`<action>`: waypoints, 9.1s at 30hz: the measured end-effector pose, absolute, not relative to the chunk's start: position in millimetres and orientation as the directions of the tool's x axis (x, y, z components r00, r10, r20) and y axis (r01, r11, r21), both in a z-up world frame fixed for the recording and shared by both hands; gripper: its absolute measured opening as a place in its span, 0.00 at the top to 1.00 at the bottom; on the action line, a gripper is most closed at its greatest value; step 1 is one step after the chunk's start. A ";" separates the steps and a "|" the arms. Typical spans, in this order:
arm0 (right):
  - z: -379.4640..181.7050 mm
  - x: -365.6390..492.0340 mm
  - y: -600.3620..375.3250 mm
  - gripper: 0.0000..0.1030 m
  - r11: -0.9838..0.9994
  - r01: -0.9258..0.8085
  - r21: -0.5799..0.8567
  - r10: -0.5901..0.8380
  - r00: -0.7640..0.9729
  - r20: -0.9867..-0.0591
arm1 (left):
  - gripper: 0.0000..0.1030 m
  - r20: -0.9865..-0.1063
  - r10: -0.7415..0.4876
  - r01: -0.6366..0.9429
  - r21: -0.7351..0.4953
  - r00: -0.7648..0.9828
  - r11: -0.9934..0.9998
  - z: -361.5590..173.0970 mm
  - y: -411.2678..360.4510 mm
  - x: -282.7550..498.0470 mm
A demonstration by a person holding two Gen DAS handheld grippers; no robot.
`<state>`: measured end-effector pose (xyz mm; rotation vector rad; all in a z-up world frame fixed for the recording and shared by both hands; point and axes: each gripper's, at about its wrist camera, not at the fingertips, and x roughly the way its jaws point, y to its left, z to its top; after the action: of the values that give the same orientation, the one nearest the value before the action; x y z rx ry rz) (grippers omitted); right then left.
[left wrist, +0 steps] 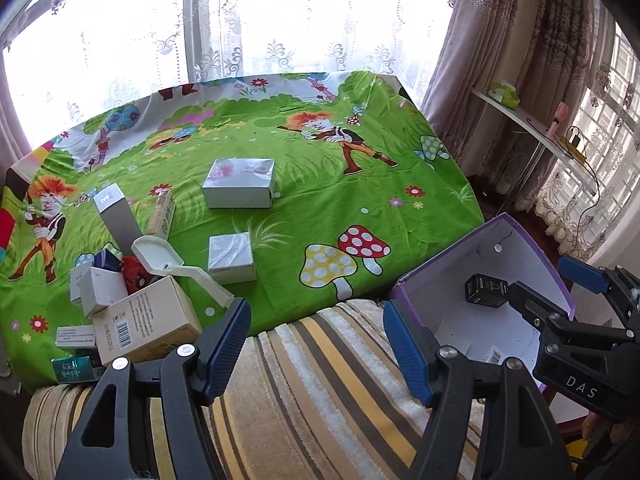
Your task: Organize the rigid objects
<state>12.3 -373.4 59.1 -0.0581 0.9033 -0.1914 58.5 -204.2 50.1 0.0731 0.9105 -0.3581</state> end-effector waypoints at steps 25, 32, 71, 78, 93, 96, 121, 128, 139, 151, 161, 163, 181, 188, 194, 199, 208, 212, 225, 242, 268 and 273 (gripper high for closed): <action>33.5 35.2 -269.8 0.22 0.987 -0.132 0.096 0.149 0.501 -0.853 | 0.26 -0.817 -0.170 -0.052 -0.237 0.551 0.970 19.3 -2.8 44.1; 26.4 44.5 -244.1 0.22 0.978 -0.183 0.104 0.180 0.468 -0.865 | 0.25 -0.832 -0.166 -0.102 -0.257 0.529 0.961 11.3 31.2 41.8; -4.1 115.9 -125.5 0.07 0.931 -0.317 0.183 0.291 0.338 -0.895 | 0.25 -0.814 -0.412 -0.062 -0.475 0.410 0.878 -12.4 17.4 166.8; -7.7 122.2 -113.1 0.07 0.937 -0.315 0.152 0.258 0.329 -0.908 | 0.66 -0.807 -0.450 -0.041 -0.502 0.382 0.864 -27.6 16.5 170.0; -7.1 118.4 -108.6 0.01 0.928 -0.340 0.151 0.270 0.336 -0.902 | 0.66 -0.728 -0.480 0.001 -0.549 0.489 0.836 -13.7 35.3 150.9; -7.6 120.7 -105.9 0.01 0.931 -0.337 0.142 0.260 0.337 -0.905 | 0.66 -0.717 -0.475 -0.005 -0.555 0.509 0.832 -11.8 39.0 148.1; -8.1 120.8 -117.6 0.03 0.946 -0.288 0.150 0.253 0.366 -0.896 | 0.66 -0.685 -0.382 0.015 -0.477 0.620 0.879 10.9 24.3 112.4; 8.6 101.2 -146.4 0.03 0.952 -0.266 0.154 0.260 0.431 -0.864 | 0.66 -0.682 -0.368 0.035 -0.449 0.632 0.893 23.3 6.6 101.5; 30.3 72.0 -198.0 0.03 0.968 -0.197 0.155 0.237 0.515 -0.824 | 0.66 -0.691 -0.385 0.078 -0.432 0.612 0.898 30.8 -28.9 83.6; 39.4 38.8 -295.0 0.03 0.981 -0.041 0.188 0.178 0.567 -0.804 | 0.66 -0.703 -0.486 0.193 -0.457 0.519 0.868 33.1 -98.8 68.0; 40.9 10.0 -395.2 0.03 0.976 0.169 0.135 0.008 0.594 -0.804 | 0.66 -0.711 -0.580 0.328 -0.480 0.398 0.814 34.2 -181.8 52.9; 43.1 4.3 -409.6 0.03 0.974 0.205 0.098 -0.046 0.601 -0.798 | 0.66 -0.713 -0.590 0.352 -0.478 0.379 0.804 34.4 -196.7 50.3; 63.5 -30.5 -481.3 0.03 0.922 0.385 0.034 -0.221 0.597 -0.771 | 0.40 -0.697 -0.624 0.501 -0.422 0.354 0.755 55.6 -250.7 30.6; 66.0 -37.6 -479.5 0.03 0.928 0.364 0.076 -0.171 0.599 -0.782 | 0.39 -0.716 -0.550 0.413 -0.386 0.430 0.825 58.2 -197.8 19.9; 73.6 -32.5 -458.4 0.03 0.952 0.293 0.094 -0.118 0.631 -0.767 | 0.39 -0.711 -0.490 0.345 -0.354 0.505 0.869 63.7 -147.4 1.5; 80.5 -33.1 -438.8 0.03 0.963 0.250 0.098 -0.098 0.667 -0.739 | 0.32 -0.719 -0.399 0.229 -0.328 0.569 0.917 64.3 -97.4 -7.6; 84.9 -26.2 -395.6 0.03 0.991 0.115 0.073 -0.023 0.666 -0.745 | 0.28 -0.741 -0.251 0.040 -0.291 0.623 0.956 57.8 -29.8 -13.7; 88.7 -22.3 -379.0 0.03 0.993 0.098 0.072 -0.013 0.676 -0.737 | 0.28 -0.765 -0.177 -0.038 -0.254 0.620 0.966 51.6 -0.4 -16.1; 94.2 5.4 -303.4 0.03 0.994 -0.100 0.043 0.098 0.662 -0.743 | 0.21 -0.793 -0.090 -0.133 -0.211 0.602 0.968 38.6 39.5 -9.4; 31.4 46.2 -234.6 0.03 0.965 -0.196 0.176 0.251 0.483 -0.838 | 0.20 -0.874 -0.078 -0.071 -0.127 0.479 0.989 12.4 20.3 48.9; 0.3 49.2 -231.2 0.02 0.982 -0.133 0.136 0.181 0.437 -0.881 | 0.21 -0.933 -0.073 -0.038 -0.093 0.353 0.995 -34.7 16.0 108.2; -0.3 50.1 -227.3 0.02 0.984 -0.137 0.114 0.163 0.432 -0.887 | 0.27 -0.929 -0.083 -0.045 -0.106 0.361 0.993 -35.9 19.5 109.6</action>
<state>50.1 -227.3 -0.3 0.0266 1.1085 0.1869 109.6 19.5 -35.9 -0.1205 1.2025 -0.0243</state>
